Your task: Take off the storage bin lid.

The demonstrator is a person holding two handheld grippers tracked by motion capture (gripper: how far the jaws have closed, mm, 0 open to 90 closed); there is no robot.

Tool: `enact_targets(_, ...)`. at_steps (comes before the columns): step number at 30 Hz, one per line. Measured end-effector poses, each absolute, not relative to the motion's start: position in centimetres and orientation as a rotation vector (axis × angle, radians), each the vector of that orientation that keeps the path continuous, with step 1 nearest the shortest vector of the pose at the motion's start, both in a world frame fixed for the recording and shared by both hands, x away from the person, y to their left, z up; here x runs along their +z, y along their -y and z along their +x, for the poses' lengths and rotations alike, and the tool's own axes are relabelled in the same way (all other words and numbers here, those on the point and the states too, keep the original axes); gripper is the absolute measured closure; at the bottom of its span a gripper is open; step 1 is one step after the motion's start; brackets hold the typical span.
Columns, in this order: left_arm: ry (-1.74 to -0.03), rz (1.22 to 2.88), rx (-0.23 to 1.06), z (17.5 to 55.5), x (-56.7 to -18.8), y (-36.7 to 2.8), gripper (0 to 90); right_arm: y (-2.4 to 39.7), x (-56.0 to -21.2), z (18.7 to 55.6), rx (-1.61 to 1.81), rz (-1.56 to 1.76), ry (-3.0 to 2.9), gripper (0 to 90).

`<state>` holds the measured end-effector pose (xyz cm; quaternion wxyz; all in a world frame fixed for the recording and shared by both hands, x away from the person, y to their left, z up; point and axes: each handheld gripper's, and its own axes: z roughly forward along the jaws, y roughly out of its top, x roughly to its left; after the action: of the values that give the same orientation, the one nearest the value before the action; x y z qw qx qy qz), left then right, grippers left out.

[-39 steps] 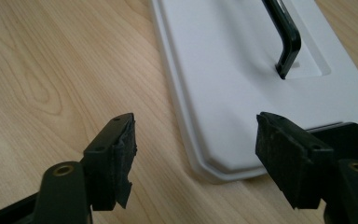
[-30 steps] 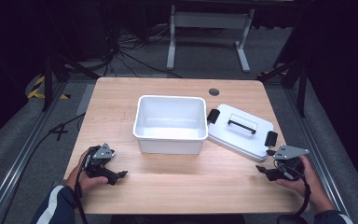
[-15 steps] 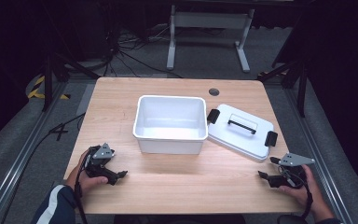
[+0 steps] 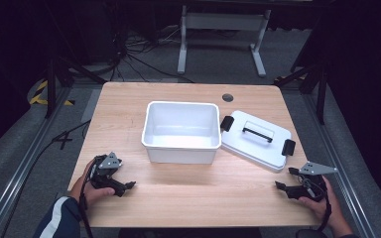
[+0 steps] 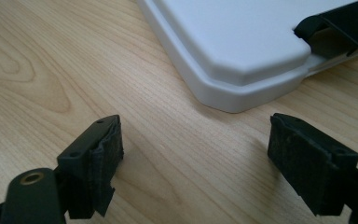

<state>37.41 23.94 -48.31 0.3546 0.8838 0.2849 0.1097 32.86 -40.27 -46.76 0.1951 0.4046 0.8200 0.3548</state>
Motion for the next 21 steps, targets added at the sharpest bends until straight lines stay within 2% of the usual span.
enact_targets(21,-0.746,2.284,0.278,37.43,-48.28,-23.86,0.2,40.29,-46.76,32.84,0.988,1.148,-2.287,18.0)
